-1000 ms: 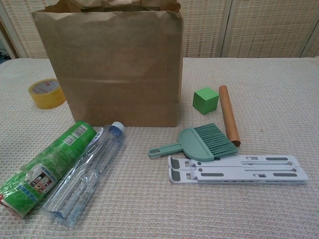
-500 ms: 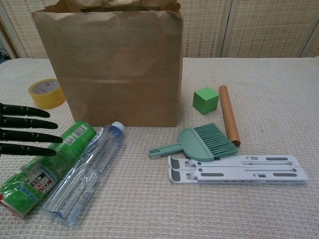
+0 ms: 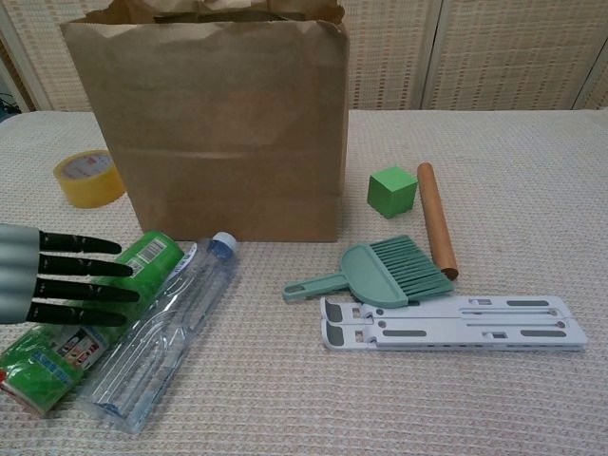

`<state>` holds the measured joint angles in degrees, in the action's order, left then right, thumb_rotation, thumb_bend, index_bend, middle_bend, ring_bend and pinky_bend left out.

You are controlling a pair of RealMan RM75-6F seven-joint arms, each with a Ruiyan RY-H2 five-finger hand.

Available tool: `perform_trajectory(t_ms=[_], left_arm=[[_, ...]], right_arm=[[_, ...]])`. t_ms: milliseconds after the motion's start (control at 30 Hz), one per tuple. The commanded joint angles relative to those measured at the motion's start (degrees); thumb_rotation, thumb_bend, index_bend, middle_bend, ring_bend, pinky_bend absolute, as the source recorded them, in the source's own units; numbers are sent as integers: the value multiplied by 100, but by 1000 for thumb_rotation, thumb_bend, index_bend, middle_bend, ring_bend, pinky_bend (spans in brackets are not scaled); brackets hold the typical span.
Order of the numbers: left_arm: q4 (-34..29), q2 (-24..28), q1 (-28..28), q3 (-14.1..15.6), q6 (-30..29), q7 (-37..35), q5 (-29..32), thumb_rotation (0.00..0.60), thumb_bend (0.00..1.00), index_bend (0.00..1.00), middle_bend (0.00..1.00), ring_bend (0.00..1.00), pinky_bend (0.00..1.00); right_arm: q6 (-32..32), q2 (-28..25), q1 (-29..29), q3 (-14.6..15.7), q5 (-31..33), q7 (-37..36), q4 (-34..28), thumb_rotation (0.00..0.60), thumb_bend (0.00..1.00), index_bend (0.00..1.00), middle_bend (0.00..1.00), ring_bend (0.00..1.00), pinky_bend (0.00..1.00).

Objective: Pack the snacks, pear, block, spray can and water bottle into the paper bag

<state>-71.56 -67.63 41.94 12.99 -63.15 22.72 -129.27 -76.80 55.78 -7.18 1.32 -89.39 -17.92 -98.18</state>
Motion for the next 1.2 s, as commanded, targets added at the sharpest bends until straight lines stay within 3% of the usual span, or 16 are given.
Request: perform_trajectory(t_ms=[33, 667, 833, 933, 1067, 1200], left_arm=[[62, -64, 39, 49, 8, 83, -70, 600, 385, 0, 0, 0, 95], [154, -406, 576, 310, 570, 291, -307, 600, 390, 0, 0, 0, 115], [285, -523, 621, 339, 641, 153, -176, 600, 410, 105, 9, 6, 207], [354, -579, 661, 398, 611, 27, -157, 600, 482, 226, 115, 95, 324], [470, -621, 664, 501, 419, -96, -185, 600, 619, 501, 411, 374, 610], [582, -578, 632, 551, 289, -97, -152, 600, 678, 615, 571, 526, 741]], right_arm=[[25, -7, -4, 8, 14, -11, -19, 600, 59, 0, 0, 0, 17], [49, -22, -9, 5, 40, 1, -42, 600, 59, 0, 0, 0, 17], [51, -28, -8, 7, 39, -10, -43, 600, 59, 0, 0, 0, 17], [54, -31, -10, 7, 39, -13, -48, 600, 60, 0, 0, 0, 17], [59, -33, -11, 2, 54, -8, -52, 600, 59, 0, 0, 0, 17], [61, -31, -10, 5, 50, 3, -49, 600, 59, 0, 0, 0, 17]])
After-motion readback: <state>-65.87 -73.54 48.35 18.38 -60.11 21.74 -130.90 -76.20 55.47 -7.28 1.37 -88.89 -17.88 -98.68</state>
